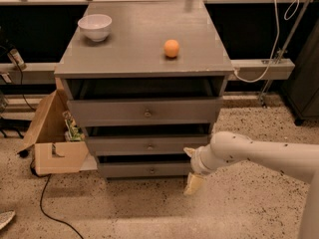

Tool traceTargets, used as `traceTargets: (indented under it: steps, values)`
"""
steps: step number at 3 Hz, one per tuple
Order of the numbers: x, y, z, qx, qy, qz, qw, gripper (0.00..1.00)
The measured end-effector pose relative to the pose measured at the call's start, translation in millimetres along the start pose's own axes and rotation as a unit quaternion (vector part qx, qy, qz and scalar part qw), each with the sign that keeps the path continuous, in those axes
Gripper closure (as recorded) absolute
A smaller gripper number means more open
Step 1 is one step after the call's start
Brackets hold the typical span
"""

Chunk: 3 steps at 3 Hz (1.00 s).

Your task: Open bottom drawer

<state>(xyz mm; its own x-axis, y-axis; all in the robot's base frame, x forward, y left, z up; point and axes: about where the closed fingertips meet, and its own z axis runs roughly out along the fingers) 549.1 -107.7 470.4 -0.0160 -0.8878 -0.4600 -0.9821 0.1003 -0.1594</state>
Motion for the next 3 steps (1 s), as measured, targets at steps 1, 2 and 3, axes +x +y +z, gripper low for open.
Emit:
traceTargets:
  steps: [1,2,3]
  values:
    - [11,-3,30,-0.003,0.014,-0.016,0.9998,0.0]
    - [26,-8,68,-0.002,0.025,-0.032,0.9992,0.0]
    - [43,-11,113,0.002,0.017,-0.035,0.9992,0.0]
